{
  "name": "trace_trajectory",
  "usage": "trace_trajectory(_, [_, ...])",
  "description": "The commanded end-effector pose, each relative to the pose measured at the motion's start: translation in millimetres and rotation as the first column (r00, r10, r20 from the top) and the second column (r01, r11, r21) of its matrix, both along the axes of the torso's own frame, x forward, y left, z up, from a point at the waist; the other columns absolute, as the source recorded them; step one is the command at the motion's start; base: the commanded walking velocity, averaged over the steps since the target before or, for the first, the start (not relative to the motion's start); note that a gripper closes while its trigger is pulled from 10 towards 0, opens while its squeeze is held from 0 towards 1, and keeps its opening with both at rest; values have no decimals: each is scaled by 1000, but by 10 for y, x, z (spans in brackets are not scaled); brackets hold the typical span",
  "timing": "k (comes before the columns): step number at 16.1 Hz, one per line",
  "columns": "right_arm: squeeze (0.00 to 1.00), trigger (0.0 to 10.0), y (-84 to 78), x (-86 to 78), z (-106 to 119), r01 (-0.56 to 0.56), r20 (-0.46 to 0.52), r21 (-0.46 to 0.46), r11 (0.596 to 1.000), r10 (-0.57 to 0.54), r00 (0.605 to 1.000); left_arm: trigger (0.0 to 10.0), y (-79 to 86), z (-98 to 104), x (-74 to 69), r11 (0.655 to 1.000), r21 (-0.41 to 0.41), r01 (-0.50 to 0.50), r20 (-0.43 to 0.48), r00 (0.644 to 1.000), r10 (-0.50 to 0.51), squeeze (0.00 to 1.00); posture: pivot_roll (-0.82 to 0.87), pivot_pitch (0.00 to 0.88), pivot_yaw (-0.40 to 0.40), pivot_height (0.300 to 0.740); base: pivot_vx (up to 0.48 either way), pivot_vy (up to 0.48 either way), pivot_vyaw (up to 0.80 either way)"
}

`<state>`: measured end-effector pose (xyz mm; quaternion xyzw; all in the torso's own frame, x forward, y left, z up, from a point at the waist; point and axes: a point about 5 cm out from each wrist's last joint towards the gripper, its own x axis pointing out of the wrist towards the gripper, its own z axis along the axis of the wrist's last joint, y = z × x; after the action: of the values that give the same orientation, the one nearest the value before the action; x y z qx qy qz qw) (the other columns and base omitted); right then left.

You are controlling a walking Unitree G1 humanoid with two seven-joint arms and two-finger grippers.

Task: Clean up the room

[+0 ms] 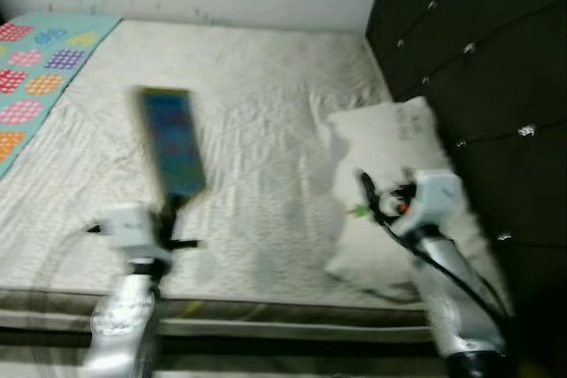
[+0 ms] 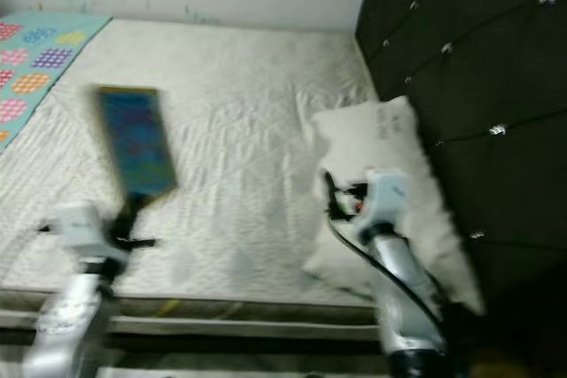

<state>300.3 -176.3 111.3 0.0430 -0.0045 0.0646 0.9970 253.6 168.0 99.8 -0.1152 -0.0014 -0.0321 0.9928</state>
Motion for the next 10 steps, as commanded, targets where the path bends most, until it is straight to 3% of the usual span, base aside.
trace_trajectory(1, [0,10000,54,23,51,-17,21,8,1000,17,1000,10000,68,124,24,1000,23,-14,56,998,13,0,-10,85,-44,740,0,-322,0])
trace_trajectory(10, [0,10000,51,28,42,-13,20,4,1000,13,1000,10000,77,125,30,1000,11,-29,60,998,28,0,-10,86,-44,740,0,0,0])
